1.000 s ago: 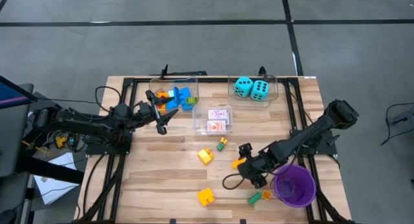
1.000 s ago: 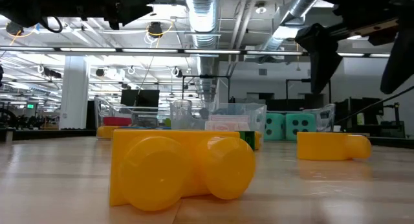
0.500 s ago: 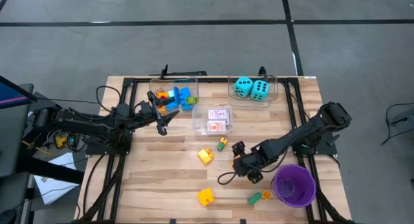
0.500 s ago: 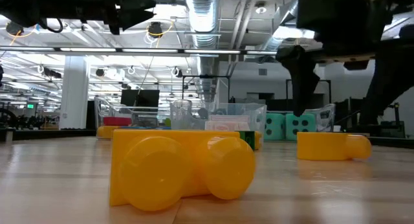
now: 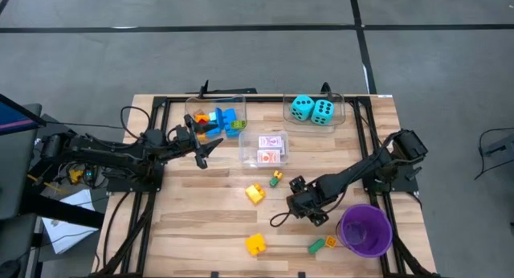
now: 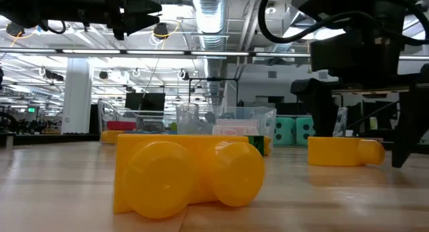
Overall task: Pick & Place Toys
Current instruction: Put the yellow game piece into the top left transparent bin
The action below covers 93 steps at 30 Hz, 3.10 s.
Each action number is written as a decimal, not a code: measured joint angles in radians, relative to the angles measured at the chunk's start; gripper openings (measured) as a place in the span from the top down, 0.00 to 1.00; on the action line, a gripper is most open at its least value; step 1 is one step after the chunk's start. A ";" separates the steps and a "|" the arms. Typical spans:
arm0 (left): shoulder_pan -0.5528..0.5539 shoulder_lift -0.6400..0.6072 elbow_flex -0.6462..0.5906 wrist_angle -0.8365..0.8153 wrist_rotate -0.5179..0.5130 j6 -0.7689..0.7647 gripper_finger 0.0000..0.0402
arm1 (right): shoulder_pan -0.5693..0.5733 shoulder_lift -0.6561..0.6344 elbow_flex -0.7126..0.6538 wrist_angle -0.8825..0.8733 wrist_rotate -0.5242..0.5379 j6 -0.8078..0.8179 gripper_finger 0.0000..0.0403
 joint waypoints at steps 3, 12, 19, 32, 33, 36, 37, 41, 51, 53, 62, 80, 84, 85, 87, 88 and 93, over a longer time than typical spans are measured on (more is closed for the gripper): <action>0.000 0.000 0.000 -0.007 0.000 0.000 0.41 | -0.003 -0.001 0.000 0.006 -0.001 0.000 0.06; 0.000 0.000 0.000 -0.007 0.000 0.000 0.41 | -0.042 -0.001 0.000 0.034 -0.003 0.067 0.06; 0.000 0.000 0.000 -0.006 0.000 -0.001 0.41 | -0.074 -0.001 -0.001 0.001 -0.023 0.082 0.06; 0.000 0.000 0.000 -0.006 0.000 -0.001 0.41 | -0.072 -0.001 -0.001 0.058 -0.022 0.034 0.06; 0.000 0.000 0.000 -0.006 0.000 -0.001 0.41 | -0.072 -0.002 -0.001 0.059 -0.015 0.028 0.06; 0.000 0.000 0.000 -0.007 0.000 -0.001 0.41 | -0.072 -0.002 -0.001 0.046 0.005 -0.011 0.07; 0.000 0.000 0.000 -0.008 0.000 -0.001 0.41 | -0.072 -0.002 -0.001 0.040 0.005 -0.030 0.07; 0.000 0.000 0.000 -0.008 0.000 -0.001 0.41 | -0.072 -0.002 -0.001 0.035 0.005 -0.113 0.11; 0.000 0.000 0.000 -0.009 0.000 -0.001 0.41 | -0.072 -0.002 -0.001 0.032 0.001 -0.201 0.20; 0.000 0.000 0.000 -0.009 0.000 -0.001 0.41 | -0.072 -0.002 -0.001 0.032 0.001 -0.202 0.21; 0.000 0.000 0.000 -0.009 0.000 -0.001 0.41 | -0.050 -0.002 -0.001 0.051 0.009 -0.250 0.22; -0.002 0.000 0.000 -0.079 0.017 0.040 0.41 | -0.061 -0.006 -0.001 0.342 0.121 -0.171 0.30; -0.023 0.000 -0.001 -0.130 0.073 0.086 0.41 | -0.057 -0.031 0.000 0.418 0.318 -0.179 0.30; -0.030 0.000 -0.001 -0.126 0.074 0.083 0.41 | -0.051 -0.039 0.000 0.436 0.385 -0.189 0.30; -0.036 0.000 -0.001 -0.114 0.076 0.073 0.41 | -0.038 -0.055 0.000 0.492 0.529 -0.227 0.30; -0.042 0.000 -0.001 -0.110 0.077 0.068 0.41 | -0.032 -0.063 0.000 0.522 0.594 -0.256 0.30; -0.067 0.003 -0.001 -0.089 0.077 0.053 0.41 | 0.009 -0.081 0.000 0.754 0.820 -0.480 0.30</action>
